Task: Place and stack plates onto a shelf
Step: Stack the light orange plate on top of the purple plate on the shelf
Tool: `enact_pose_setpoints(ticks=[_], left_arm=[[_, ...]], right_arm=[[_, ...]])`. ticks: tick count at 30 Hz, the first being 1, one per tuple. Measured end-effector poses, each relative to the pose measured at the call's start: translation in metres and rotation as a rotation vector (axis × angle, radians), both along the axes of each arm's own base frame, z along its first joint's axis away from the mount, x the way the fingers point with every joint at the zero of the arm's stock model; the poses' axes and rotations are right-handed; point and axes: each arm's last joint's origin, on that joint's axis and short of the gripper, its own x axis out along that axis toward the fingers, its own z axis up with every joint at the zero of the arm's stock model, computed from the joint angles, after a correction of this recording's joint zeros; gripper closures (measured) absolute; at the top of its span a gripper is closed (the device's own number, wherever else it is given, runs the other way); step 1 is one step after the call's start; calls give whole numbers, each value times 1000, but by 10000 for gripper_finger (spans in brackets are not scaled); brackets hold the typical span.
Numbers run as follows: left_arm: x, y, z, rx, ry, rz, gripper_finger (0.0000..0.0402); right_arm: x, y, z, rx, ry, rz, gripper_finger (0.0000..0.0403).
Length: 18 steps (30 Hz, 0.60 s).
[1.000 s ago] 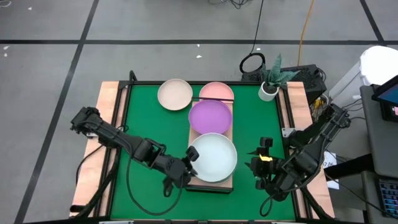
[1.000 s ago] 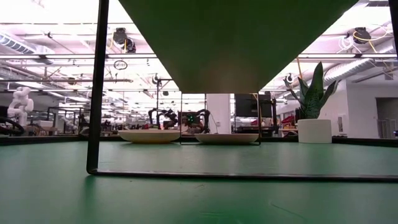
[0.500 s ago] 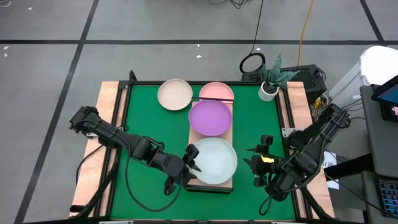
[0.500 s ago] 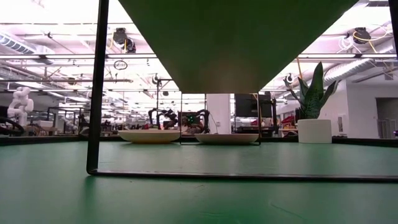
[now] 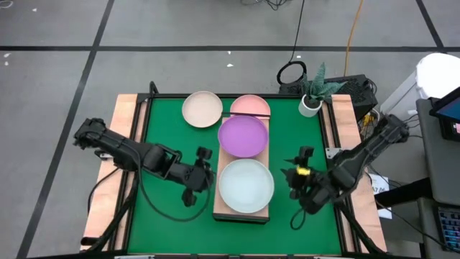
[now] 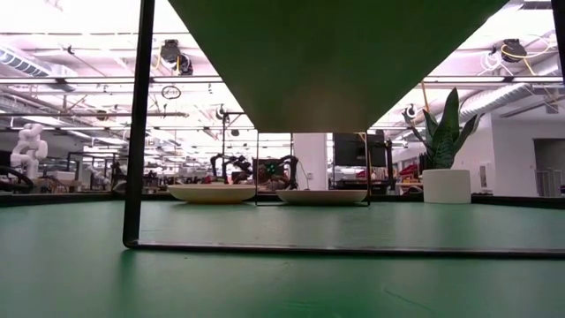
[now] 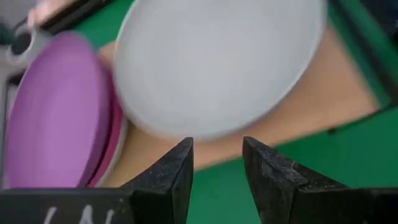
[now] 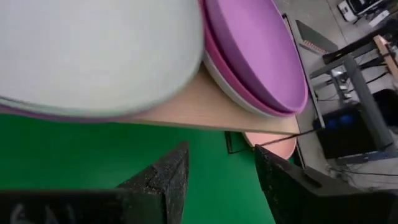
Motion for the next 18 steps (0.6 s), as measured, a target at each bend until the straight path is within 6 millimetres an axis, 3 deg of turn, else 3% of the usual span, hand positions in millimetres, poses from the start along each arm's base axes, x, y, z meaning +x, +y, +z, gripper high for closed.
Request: enact_pose_setpoints(ticks=[9, 14, 18], left_arm=[[8, 42, -3, 56, 23, 147, 256], [14, 67, -26, 60, 60, 236, 256], [15, 81, -49, 57, 105, 284, 256]], right_arm=[[-20, -75, -35, 102, -143, 102, 239], [-28, -119, -51, 24, -183, 94, 239], [-27, -149, -49, 0, -218, 103, 239]])
